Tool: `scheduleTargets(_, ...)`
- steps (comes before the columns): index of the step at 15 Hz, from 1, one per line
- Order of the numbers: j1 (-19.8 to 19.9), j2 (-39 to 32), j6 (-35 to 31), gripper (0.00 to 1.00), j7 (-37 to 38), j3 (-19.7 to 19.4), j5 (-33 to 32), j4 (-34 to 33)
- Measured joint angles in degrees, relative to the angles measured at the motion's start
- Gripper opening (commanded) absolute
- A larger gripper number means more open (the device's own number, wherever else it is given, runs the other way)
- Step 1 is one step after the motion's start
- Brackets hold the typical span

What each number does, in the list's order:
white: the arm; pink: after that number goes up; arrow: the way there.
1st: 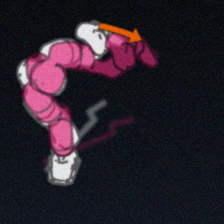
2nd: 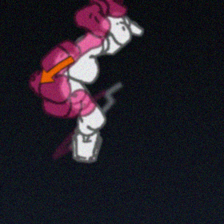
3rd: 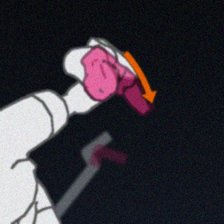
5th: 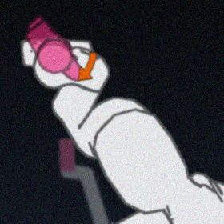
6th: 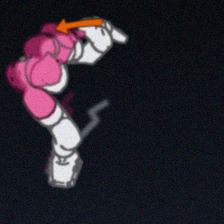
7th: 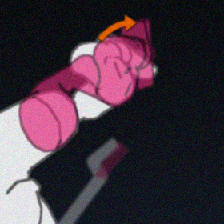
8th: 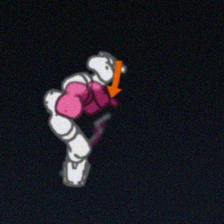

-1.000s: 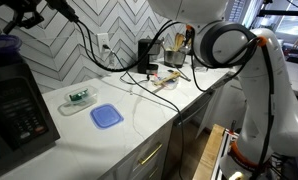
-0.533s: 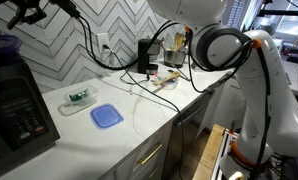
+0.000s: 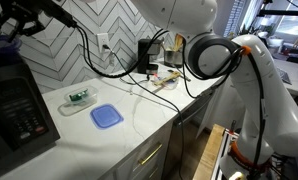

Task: Remove the silver bowl from the top of the microwave and put it on the counter

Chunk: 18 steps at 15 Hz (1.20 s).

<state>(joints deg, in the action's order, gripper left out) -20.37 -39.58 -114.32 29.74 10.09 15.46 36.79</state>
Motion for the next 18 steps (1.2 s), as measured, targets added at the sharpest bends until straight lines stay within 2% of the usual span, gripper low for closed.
scheduleTargets(1,-0.1,-0.3,0.0,0.06,0.1,0.0,0.0,-0.3)
scheduleTargets(2,-0.3,-0.5,0.0,0.01,0.2,0.0,0.0,-0.6)
scheduleTargets(3,-0.4,-0.7,0.0,0.00,0.2,0.0,0.0,-0.8)
scheduleTargets(11,-0.6,-0.6,-0.3,0.01,0.3,0.0,0.0,-3.8)
scheduleTargets(18,3.4,2.0,-3.0,0.01,0.7,0.0,0.6,-5.2)
